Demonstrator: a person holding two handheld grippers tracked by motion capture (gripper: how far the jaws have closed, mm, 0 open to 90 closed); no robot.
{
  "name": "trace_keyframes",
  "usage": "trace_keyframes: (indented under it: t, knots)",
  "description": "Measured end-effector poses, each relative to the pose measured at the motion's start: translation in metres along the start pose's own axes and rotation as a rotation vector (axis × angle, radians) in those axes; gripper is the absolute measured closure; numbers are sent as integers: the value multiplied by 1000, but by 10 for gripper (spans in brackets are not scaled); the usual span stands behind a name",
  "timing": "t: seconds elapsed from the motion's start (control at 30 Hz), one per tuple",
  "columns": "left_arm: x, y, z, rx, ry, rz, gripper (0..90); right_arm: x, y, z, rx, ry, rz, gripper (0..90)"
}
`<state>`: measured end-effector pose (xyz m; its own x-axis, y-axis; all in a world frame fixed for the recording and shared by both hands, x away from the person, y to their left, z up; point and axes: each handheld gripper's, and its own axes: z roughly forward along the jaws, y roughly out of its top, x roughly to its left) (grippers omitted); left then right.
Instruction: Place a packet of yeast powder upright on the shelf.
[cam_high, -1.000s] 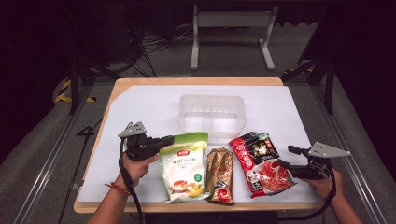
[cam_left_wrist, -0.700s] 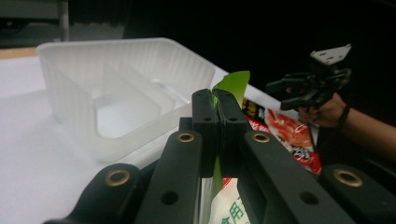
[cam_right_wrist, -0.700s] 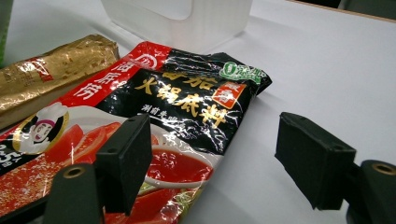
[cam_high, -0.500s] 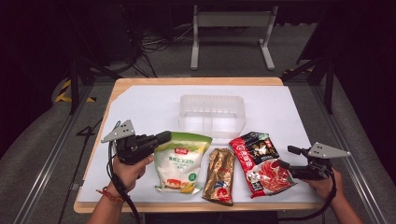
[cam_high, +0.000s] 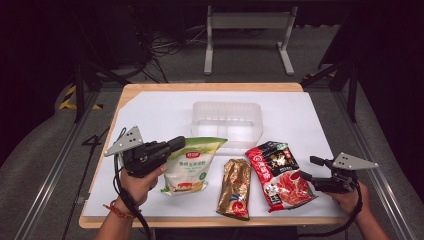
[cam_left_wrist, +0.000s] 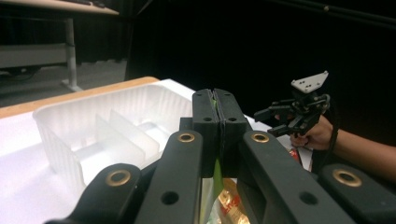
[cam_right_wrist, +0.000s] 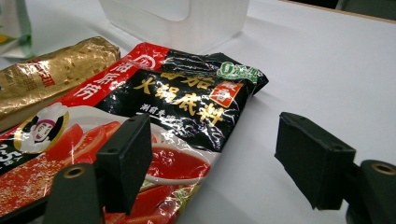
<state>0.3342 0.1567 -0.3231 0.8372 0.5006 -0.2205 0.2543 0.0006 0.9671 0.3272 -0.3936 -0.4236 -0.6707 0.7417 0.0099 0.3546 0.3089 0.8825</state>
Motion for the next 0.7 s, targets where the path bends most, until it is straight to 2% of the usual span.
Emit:
trace_keyframes:
  t: [0.07,0.13,0.17,0.3,0.37,0.4,0.47,0.5,0.53,0.6,0.63,0.7]
  knots:
    - [-2,3,1,-3,4,5,892,0,0,0,-2,-2,1,278]
    - [-4,9,2,-8,18,27,892,0,0,0,-2,-2,1,277]
    - [-4,15,3,-29,23,25,892,0,0,0,0,-5,0,277]
    - [-1,25,8,-54,33,15,892,-1,0,1,6,-10,1,277]
    - [0,33,12,-61,54,16,892,-1,0,1,4,-9,6,277]
    - [3,37,14,-73,47,11,892,-1,0,1,5,-10,3,277]
    - [6,48,19,-82,69,24,893,-1,0,0,3,-10,4,278]
    - [6,48,19,-82,69,24,893,-1,0,0,3,-11,5,278]
    - [8,56,23,-98,80,10,893,-2,0,0,2,-11,4,279]
    - [9,60,26,-97,88,20,893,-2,-1,-1,0,-10,5,279]
    - [11,66,33,-98,105,21,893,-2,-1,-1,0,-11,5,279]
    - [14,71,42,-99,111,21,893,-3,-1,-1,0,-12,9,279]
